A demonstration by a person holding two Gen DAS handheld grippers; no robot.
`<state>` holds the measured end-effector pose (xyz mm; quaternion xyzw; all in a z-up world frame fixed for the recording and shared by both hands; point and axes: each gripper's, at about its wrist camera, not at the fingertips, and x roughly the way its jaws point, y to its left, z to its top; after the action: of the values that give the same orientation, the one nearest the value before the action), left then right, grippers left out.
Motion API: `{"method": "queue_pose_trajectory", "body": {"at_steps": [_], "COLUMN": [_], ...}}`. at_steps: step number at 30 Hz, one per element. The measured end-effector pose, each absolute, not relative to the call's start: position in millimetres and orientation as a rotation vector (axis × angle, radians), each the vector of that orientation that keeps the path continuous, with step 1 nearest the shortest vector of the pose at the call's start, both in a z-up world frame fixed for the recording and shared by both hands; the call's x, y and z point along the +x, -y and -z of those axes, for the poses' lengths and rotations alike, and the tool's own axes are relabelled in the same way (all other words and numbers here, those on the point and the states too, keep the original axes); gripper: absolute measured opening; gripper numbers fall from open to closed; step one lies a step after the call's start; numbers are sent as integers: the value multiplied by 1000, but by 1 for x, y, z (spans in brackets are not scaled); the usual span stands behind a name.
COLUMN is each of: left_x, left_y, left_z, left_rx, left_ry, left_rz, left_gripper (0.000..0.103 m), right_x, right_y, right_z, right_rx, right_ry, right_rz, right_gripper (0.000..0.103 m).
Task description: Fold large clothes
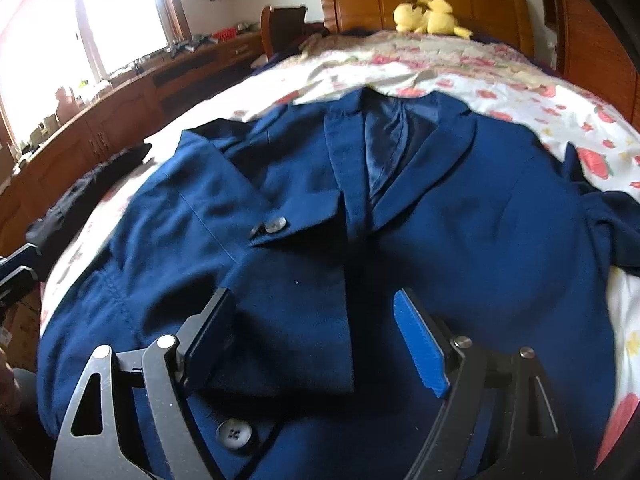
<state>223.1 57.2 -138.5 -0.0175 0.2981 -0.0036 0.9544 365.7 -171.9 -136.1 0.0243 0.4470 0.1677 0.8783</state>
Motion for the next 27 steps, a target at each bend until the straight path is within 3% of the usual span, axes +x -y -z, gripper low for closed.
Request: {"method": "queue_pose_trajectory", "body": {"at_steps": [3, 5, 6, 8, 10, 13, 16, 27], "left_x": [220, 218, 218, 218, 218, 219, 219, 220], "left_y": [-60, -60, -60, -59, -56, -51, -46, -41], "left_z": [139, 139, 138, 138, 137, 137, 140, 138], "left_rx": [-36, -36, -36, -33, -26, -6, 22, 35], "left_ry": [-610, -615, -616, -616, -609, -602, -602, -595], "left_rz": [0, -6, -8, -12, -12, -9, -5, 30], "left_gripper": [42, 42, 42, 42, 42, 42, 42, 42], "right_x": [371, 370, 369, 364, 359, 352, 343, 296], "right_y": [170, 171, 171, 167, 164, 165, 170, 207], "right_z": [148, 147, 146, 144, 140, 128, 113, 35], "right_rx": [53, 61, 62, 43, 19, 21, 31, 95], "right_ry": [-986, -984, -981, -972, -942, -881, -809, -522], "right_rz": [-367, -386, -400, -404, -401, -416, -422, -387], "right_gripper": [81, 69, 55, 43, 24, 12, 6, 5]}}
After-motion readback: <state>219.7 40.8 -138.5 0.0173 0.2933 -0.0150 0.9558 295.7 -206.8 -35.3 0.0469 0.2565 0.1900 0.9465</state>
